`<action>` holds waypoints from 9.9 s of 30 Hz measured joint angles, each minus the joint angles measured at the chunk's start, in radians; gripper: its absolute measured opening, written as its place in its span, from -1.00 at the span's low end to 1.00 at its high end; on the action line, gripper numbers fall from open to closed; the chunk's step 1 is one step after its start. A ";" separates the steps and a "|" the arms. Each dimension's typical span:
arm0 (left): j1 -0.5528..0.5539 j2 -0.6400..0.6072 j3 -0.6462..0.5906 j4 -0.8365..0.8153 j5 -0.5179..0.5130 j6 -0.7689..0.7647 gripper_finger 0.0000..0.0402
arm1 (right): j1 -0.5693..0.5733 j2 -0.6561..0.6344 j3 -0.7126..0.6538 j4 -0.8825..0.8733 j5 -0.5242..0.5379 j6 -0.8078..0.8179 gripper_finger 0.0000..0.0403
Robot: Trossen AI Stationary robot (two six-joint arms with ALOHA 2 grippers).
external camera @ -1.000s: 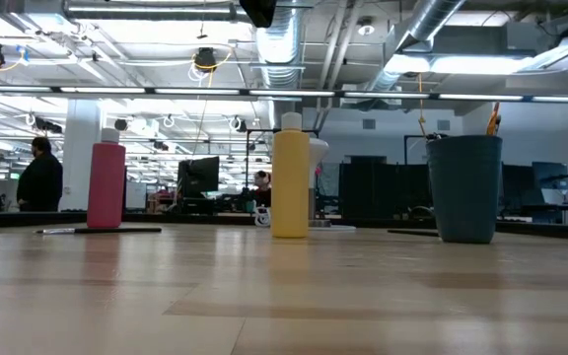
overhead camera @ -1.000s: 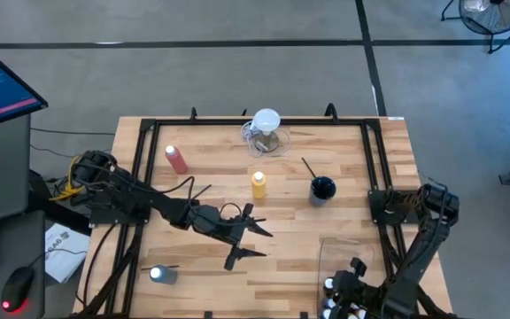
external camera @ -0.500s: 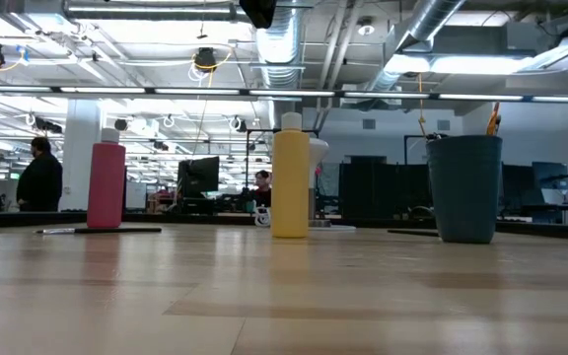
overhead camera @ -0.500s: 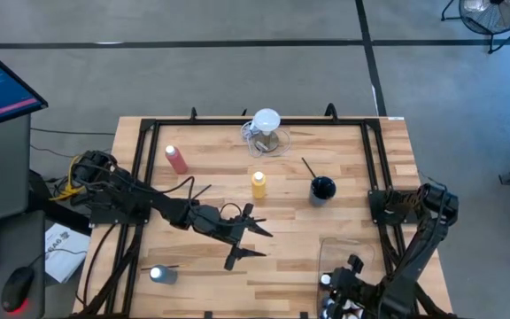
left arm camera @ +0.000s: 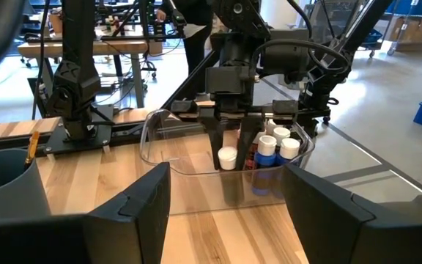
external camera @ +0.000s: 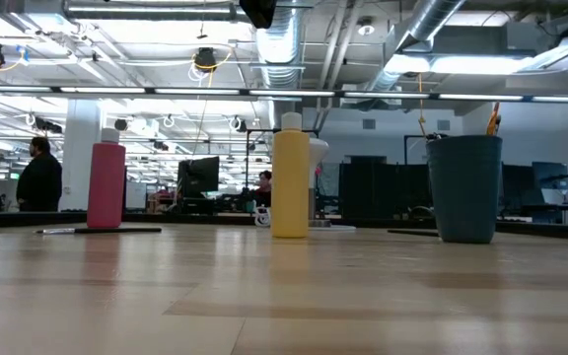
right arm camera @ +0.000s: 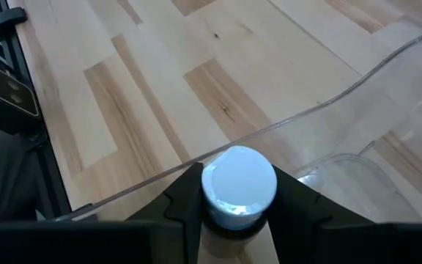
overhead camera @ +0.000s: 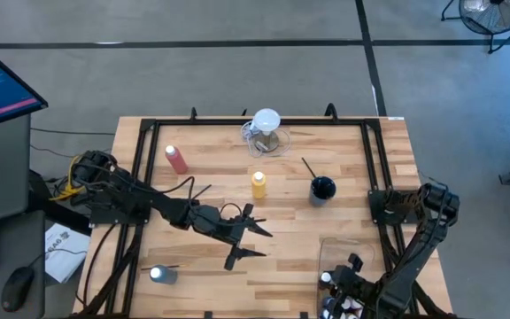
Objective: Pick & Place Paint Supplies
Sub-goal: Put the small brown paint bottle into the transparent bin, then put the left black silver paintbrush into the blue cup
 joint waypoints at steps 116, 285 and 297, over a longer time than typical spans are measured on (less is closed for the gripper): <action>0.004 0.000 -0.010 -0.007 0.029 -0.019 0.09 | -0.296 -0.204 -0.172 0.166 -0.707 -0.398 -1.00; -0.375 -0.265 -0.010 -0.319 -0.364 -0.141 0.09 | -0.484 -0.319 -0.012 0.928 0.046 -1.906 -0.73; -0.367 -0.341 -0.010 -0.595 -0.684 -0.285 0.09 | -0.777 -0.375 -0.183 1.071 -0.872 -1.830 -0.73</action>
